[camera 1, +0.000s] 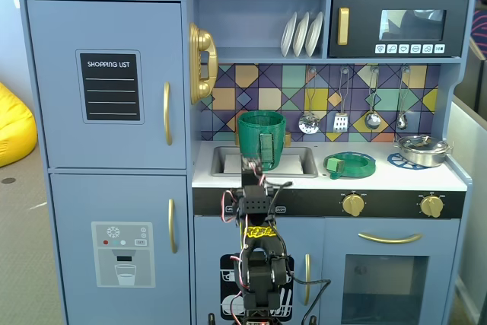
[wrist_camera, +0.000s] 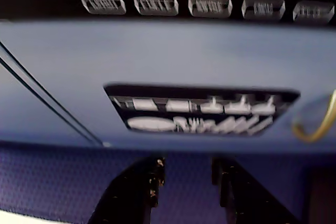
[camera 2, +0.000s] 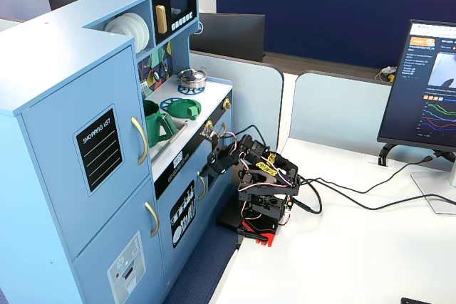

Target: Close the left cabinet door

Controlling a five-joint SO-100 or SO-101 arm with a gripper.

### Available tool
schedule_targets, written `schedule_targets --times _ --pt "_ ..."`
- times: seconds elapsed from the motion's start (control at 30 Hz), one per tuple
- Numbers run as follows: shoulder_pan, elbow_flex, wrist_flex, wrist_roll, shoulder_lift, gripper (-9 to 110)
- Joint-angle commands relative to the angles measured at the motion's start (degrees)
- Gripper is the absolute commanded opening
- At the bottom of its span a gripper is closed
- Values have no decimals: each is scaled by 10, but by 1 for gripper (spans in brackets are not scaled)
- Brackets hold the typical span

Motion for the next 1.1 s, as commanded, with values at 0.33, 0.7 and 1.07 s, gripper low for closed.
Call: schedule_targets --times 0.33,0.7,1.07 --pt "43 195 40 48 119 0" --pt "45 269 185 80 119 0" --pt "63 280 203 82 120 6"
